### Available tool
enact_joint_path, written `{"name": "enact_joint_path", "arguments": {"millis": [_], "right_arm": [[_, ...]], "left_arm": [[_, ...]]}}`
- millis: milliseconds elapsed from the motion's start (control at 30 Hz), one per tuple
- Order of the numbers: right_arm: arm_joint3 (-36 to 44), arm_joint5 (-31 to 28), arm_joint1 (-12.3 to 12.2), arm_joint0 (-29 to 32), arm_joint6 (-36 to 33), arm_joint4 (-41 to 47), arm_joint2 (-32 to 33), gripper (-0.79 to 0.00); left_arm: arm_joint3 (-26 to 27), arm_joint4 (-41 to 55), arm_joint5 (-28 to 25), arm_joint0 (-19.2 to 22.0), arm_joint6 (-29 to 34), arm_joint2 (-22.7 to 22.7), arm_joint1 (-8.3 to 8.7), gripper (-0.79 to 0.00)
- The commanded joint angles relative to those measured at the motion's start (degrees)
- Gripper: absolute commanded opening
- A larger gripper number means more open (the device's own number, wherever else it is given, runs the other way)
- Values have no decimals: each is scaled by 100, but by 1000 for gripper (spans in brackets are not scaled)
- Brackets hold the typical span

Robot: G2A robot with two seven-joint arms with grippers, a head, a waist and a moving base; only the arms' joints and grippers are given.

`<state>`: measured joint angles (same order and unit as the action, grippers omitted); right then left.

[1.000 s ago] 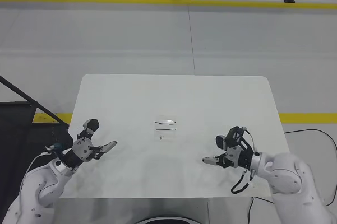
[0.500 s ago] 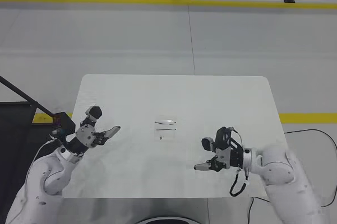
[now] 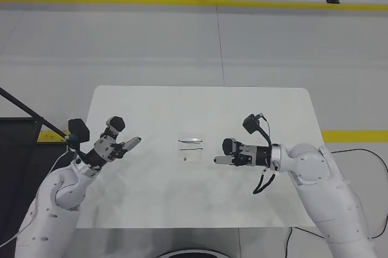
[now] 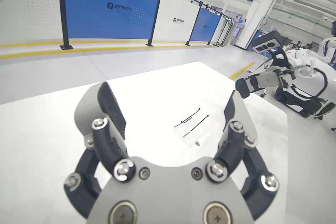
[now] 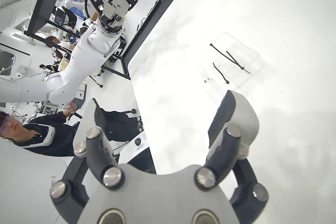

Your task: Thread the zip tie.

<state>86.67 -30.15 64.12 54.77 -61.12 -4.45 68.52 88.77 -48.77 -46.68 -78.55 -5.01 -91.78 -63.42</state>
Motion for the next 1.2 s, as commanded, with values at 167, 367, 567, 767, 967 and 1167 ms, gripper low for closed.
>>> {"name": "enact_joint_path", "arguments": {"millis": [167, 367, 567, 767, 967, 1167], "right_arm": [[22, 1045, 65, -70, 753, -599, -215, 0], [-649, 2478, 291, -752, 1176, -681, -920, 0], [-1539, 2274, 444, -1229, 928, -516, -1361, -65], [-1968, 1937, 527, -1386, 932, -555, -1589, -215], [-2159, 2014, 609, -1555, 852, -627, -1794, -289], [-2273, 1926, 681, -1652, 741, -623, -1959, -342]], "left_arm": [[-8, 471, 42, 101, 408, 216, -14, 0], [-162, 1349, 234, 359, 1097, 317, -1, 0], [-162, 1349, 234, 359, 1097, 317, -1, 0], [-162, 1349, 234, 359, 1097, 317, -1, 0], [-162, 1349, 234, 359, 1097, 317, -1, 0], [-162, 1349, 234, 359, 1097, 317, -1, 0]]}}
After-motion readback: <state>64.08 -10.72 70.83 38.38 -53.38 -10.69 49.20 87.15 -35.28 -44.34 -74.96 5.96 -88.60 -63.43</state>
